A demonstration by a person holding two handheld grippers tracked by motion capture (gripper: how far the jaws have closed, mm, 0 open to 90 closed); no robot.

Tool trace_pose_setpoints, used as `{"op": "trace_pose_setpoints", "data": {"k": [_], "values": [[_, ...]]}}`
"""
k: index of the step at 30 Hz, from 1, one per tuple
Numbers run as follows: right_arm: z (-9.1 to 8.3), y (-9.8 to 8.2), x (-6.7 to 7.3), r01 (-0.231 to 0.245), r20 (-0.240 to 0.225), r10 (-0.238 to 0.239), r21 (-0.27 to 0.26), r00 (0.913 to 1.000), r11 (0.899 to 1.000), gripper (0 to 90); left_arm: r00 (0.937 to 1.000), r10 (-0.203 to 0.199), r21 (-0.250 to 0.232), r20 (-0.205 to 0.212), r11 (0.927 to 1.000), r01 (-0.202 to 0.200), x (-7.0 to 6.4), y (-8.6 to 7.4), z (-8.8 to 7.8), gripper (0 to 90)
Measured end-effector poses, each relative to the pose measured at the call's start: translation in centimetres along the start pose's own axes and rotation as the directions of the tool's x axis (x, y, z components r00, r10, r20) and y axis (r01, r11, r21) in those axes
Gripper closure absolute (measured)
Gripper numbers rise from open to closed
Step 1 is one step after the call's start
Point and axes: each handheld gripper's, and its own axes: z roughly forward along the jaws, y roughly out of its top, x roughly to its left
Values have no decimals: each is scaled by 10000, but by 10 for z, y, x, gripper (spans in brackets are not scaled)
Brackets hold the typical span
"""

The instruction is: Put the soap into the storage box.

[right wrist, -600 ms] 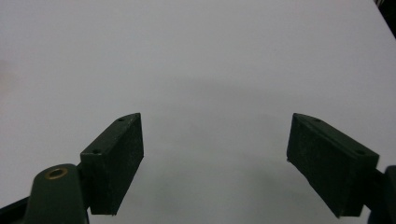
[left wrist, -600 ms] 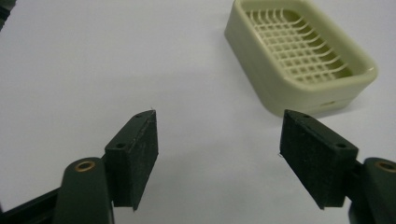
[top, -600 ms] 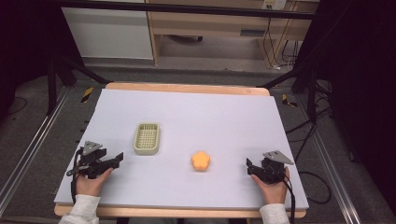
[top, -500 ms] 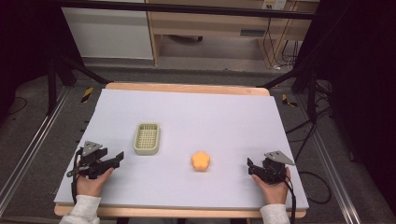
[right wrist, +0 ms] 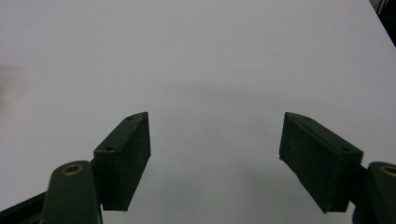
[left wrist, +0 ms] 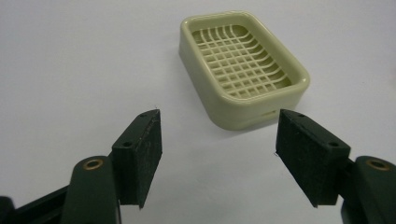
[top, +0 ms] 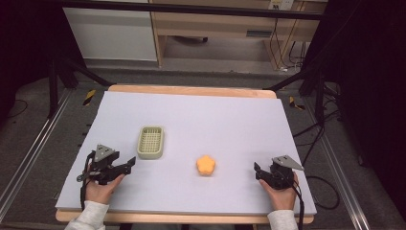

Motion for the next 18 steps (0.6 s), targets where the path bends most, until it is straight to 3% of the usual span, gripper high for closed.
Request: {"op": "trace_pose_setpoints", "data": {"k": [7, 8, 11, 12, 18], "values": [[1, 0, 1, 71, -33, -71, 68, 10000, 10000, 252, 9991, 356, 14, 241, 9994, -356, -13, 4, 3, 311], [1, -1, 1, 46, -57, -46, 87, 10000, 10000, 252, 9982, 362, 38, 479, 9993, -364, -18, 5, 4, 310], [2, -1, 1, 50, -71, -50, 103, 10000, 9999, 251, 9971, 459, 49, 611, 9989, -463, -22, 6, 4, 305], [2, -1, 1, 70, -74, -70, 111, 9999, 9999, 252, 9956, 658, 82, 667, 9978, -665, -26, 7, 4, 303], [3, -1, 0, -16, -60, 17, 86, 10000, 10000, 251, 9940, 713, 107, 831, 9973, -724, -35, 9, 7, 293]]}}
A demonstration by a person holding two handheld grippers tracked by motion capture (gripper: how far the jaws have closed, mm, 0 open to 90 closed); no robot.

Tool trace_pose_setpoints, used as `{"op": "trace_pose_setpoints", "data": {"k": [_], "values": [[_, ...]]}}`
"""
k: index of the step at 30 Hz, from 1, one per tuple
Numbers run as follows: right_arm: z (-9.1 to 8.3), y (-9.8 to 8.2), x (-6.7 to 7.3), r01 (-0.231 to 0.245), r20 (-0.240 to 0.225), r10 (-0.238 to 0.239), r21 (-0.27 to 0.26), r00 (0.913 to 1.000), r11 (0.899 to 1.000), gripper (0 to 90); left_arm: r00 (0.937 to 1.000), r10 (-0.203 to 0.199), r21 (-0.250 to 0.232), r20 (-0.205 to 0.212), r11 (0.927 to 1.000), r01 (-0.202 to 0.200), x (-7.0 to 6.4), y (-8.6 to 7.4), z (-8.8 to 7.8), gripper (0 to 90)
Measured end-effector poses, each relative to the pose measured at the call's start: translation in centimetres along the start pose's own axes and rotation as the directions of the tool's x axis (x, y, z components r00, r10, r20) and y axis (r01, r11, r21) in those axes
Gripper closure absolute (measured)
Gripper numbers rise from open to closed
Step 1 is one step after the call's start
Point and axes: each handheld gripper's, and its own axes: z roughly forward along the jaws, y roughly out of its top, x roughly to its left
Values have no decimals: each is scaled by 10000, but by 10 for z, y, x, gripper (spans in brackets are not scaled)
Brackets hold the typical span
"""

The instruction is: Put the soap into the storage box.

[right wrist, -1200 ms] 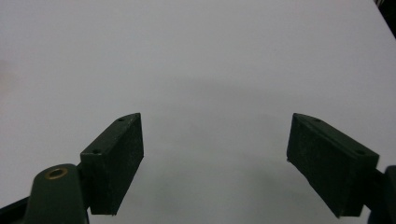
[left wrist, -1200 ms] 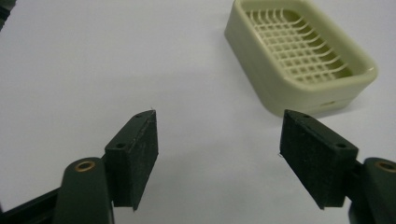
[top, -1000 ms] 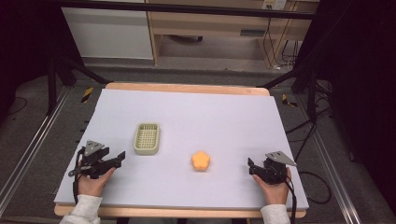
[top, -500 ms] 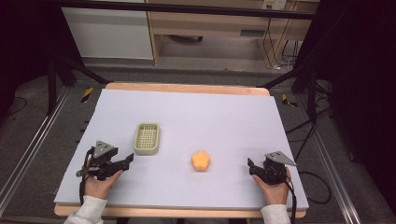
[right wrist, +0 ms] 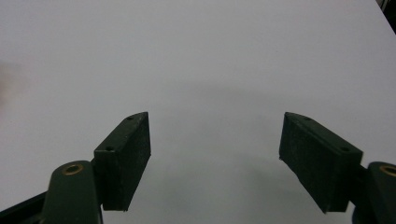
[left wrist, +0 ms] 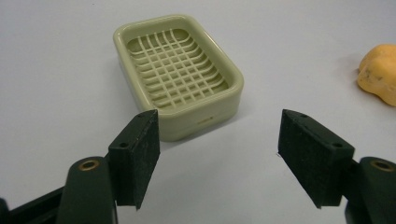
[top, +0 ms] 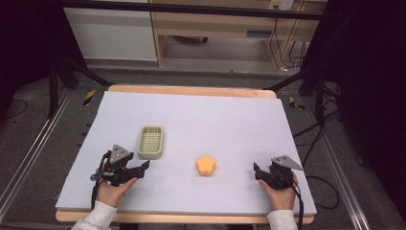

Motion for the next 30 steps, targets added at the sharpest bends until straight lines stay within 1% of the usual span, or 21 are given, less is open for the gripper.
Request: {"op": "trace_pose_setpoints", "data": {"k": [3, 8, 9, 10, 11, 12, 13, 14, 18, 21, 23, 26, 30], "values": [[1, 0, 0, 0, -8, 0, 6, 10000, 10000, 251, 10000, 26, -5, 70, 10000, -26, -3, 1, 1, 293], [1, 0, 1, -15, -37, 15, 4, 10000, 10000, 248, 9995, 229, -69, 230, 9997, -227, -12, 6, 3, 292], [1, 0, 1, -15, -37, 15, 4, 10000, 10000, 248, 9995, 229, -69, 230, 9997, -227, -12, 6, 3, 292], [2, -1, 0, -257, -195, 256, -29, 9995, 9997, 248, 9993, 268, -61, 268, 9996, -267, -14, 6, 4, 290], [2, -1, 0, -257, -195, 256, -29, 9995, 9997, 248, 9993, 268, -61, 268, 9996, -267, -14, 6, 4, 289], [3, -1, 0, -360, -240, 358, -71, 9991, 9993, 248, 9993, 291, -69, 240, 9996, -289, -17, 7, 5, 289], [3, -1, 0, -360, -240, 358, -71, 9991, 9993, 248, 9993, 291, -69, 240, 9996, -289, -17, 7, 5, 288], [4, -1, 1, -305, -238, 306, 45, 9992, 9995, 248, 9990, 344, -68, 286, 9994, -342, -20, 7, 6, 288], [4, -1, 2, -118, -215, 119, 26, 9997, 9999, 248, 9983, 464, -114, 359, 9989, -460, -25, 8, 9, 285], [4, -1, 2, -135, -225, 135, 17, 9997, 9999, 248, 9976, 535, -97, 428, 9985, -532, -28, 8, 10, 284], [4, -1, 2, -144, -210, 145, 35, 9997, 9999, 246, 9970, 542, -117, 548, 9985, -536, -30, 10, 10, 283], [5, -1, 2, -126, -181, 127, 60, 9998, 9999, 246, 9952, 769, -46, 610, 9970, -767, -32, 11, 11, 281], [4, -2, 3, -173, -207, 175, 70, 9996, 9998, 242, 9945, 771, -93, 712, 9970, -767, -34, 15, 10, 281]]}}
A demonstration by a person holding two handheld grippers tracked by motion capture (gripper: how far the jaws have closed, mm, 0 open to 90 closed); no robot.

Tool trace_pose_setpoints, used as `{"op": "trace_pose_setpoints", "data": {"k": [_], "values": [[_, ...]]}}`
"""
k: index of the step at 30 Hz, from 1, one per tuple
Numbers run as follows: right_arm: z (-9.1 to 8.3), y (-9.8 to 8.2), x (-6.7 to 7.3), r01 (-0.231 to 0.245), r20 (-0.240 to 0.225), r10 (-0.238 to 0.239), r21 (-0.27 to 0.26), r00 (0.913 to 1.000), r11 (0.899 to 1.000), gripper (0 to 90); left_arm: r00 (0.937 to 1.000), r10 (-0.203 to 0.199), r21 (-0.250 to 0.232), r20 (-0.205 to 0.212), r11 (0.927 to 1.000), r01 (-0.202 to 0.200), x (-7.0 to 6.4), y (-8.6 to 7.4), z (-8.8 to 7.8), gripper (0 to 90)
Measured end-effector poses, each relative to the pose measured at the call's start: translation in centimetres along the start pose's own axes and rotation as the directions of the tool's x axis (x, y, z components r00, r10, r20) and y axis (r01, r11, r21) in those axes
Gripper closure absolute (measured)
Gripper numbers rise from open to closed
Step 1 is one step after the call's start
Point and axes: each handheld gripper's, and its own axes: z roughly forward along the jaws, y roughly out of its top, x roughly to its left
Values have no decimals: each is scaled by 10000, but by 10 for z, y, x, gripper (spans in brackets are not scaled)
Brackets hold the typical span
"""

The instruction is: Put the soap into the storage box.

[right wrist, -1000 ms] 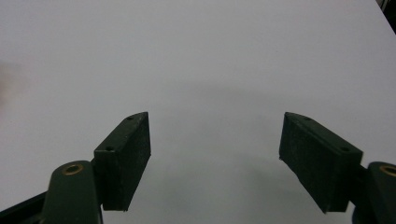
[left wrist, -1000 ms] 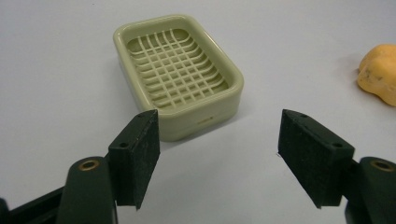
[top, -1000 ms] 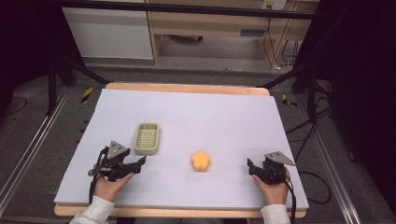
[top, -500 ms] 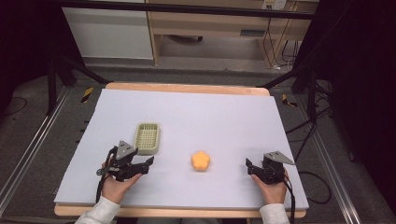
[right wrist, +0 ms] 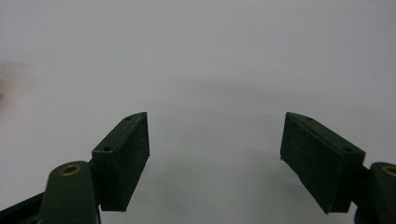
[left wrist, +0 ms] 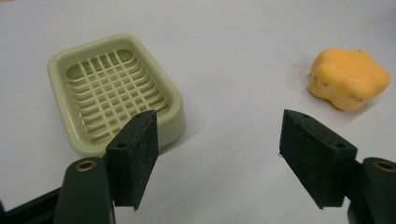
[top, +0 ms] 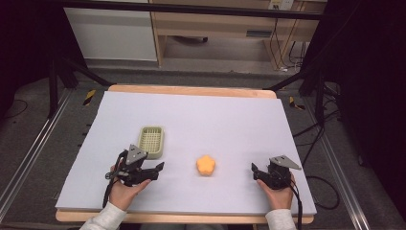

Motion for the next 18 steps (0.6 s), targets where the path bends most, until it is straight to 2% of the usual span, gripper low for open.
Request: {"op": "trace_pose_setpoints", "data": {"k": [7, 12, 18], "values": [[0, 0, 0, 1, 74, -1, 22, 10000, 10000, 242, 9996, 171, 142, 237, 9997, -174, -3, 10, 7, 274], [0, 0, 0, 0, 73, 0, 21, 10000, 10000, 241, 9982, 455, 183, 385, 9988, -462, -8, 22, 11, 269], [0, 0, 0, -16, 93, 16, 20, 10000, 10000, 243, 9975, 442, 2, 551, 9990, -443, -15, 31, 12, 266]]}}
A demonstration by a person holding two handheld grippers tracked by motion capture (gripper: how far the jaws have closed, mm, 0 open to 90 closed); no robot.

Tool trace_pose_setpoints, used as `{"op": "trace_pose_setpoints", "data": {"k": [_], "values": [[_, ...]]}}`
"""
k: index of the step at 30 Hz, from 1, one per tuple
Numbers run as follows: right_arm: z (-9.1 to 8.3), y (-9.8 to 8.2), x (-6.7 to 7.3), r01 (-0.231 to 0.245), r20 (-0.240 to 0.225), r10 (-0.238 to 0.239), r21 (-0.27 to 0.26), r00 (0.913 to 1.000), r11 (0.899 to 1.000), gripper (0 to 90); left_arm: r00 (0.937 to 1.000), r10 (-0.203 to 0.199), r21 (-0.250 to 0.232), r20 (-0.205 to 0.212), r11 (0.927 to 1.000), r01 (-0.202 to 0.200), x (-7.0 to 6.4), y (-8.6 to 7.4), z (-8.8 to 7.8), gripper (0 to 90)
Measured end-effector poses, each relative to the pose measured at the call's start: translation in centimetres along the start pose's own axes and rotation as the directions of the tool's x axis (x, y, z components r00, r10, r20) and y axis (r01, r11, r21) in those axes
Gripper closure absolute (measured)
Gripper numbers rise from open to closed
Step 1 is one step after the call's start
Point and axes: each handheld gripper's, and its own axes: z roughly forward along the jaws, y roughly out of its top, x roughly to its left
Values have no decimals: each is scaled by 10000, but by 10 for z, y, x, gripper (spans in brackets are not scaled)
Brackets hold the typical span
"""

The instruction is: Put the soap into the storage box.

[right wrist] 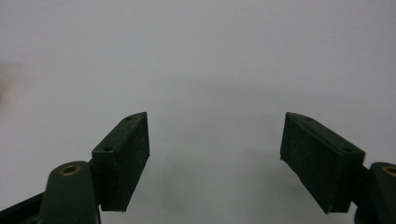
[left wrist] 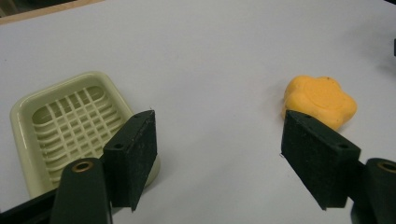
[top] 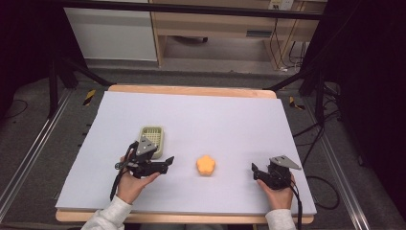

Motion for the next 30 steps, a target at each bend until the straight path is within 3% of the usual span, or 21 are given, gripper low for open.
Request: {"op": "trace_pose_setpoints", "data": {"k": [10, 19, 30], "values": [[1, 0, 0, 30, 29, -30, 26, 10000, 10000, 244, 9987, 434, 176, 282, 9989, -439, -11, 10, 7, 265], [0, 0, 0, 109, 13, -109, 14, 9999, 9999, 243, 9970, 593, 280, 501, 9978, -607, -21, 17, 14, 259], [1, 0, 1, 154, 13, -155, 67, 9999, 9999, 243, 9912, 1018, 597, 847, 9925, -1071, -39, 26, 29, 251]]}}
